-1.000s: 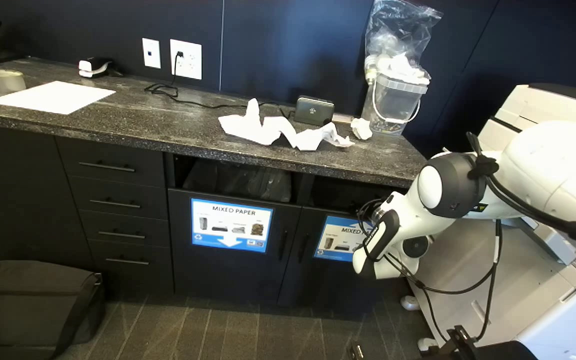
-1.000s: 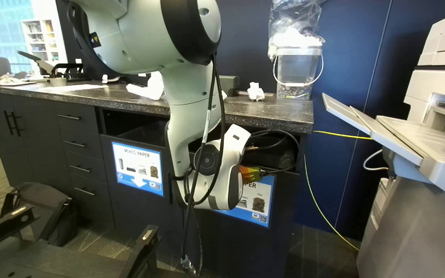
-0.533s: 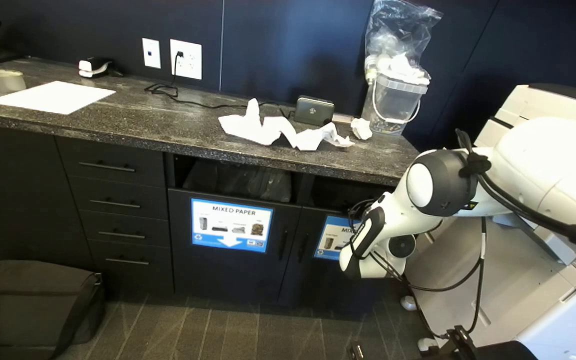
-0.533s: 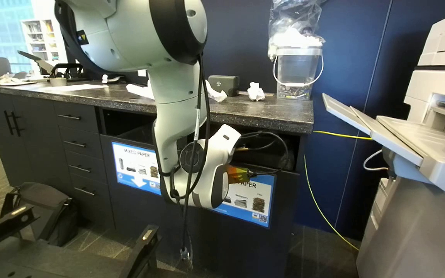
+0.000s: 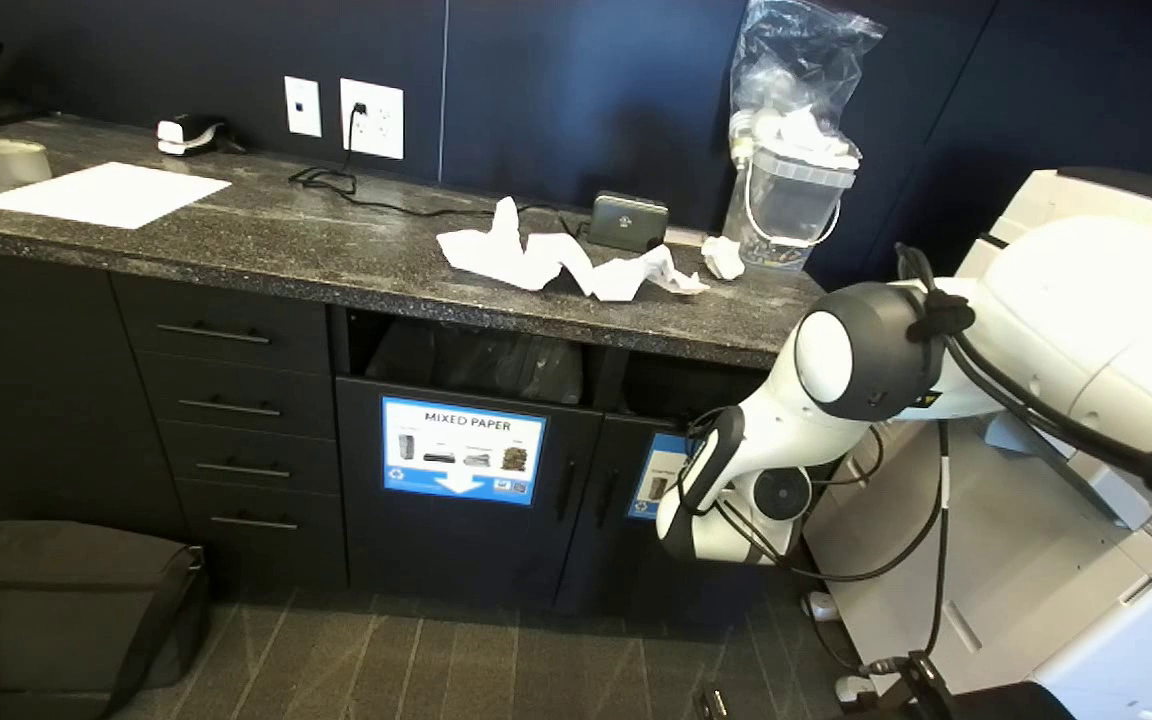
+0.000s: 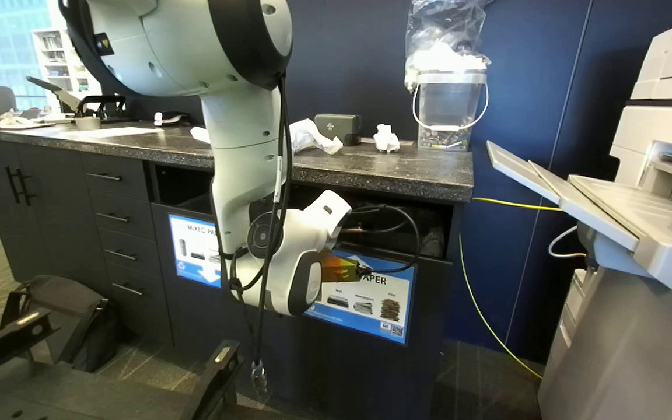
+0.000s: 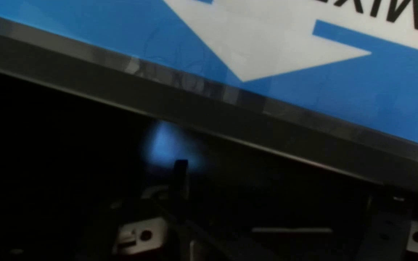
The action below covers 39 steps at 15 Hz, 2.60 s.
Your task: Put the tissues inside the rubbish bin.
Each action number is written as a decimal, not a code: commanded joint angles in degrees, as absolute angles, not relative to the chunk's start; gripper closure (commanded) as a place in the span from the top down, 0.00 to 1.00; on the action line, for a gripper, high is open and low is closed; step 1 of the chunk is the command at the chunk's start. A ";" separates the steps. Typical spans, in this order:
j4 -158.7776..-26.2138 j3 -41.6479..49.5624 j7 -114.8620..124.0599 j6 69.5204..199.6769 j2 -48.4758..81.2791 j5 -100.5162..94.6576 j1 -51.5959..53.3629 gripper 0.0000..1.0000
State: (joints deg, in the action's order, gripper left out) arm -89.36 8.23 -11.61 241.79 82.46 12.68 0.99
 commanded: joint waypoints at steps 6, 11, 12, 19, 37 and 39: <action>-92.54 17.51 -9.97 243.43 88.12 43.46 22.17 1.00; -103.91 22.57 -3.34 242.16 85.35 55.69 37.75 1.00; -104.97 20.66 -4.03 243.68 85.37 56.64 38.01 1.00; -116.04 16.97 -0.46 244.06 80.78 56.15 40.63 1.00; -149.33 36.14 1.17 210.47 28.02 0.23 32.02 1.00; -149.86 38.97 0.49 202.32 21.67 -3.54 34.22 1.00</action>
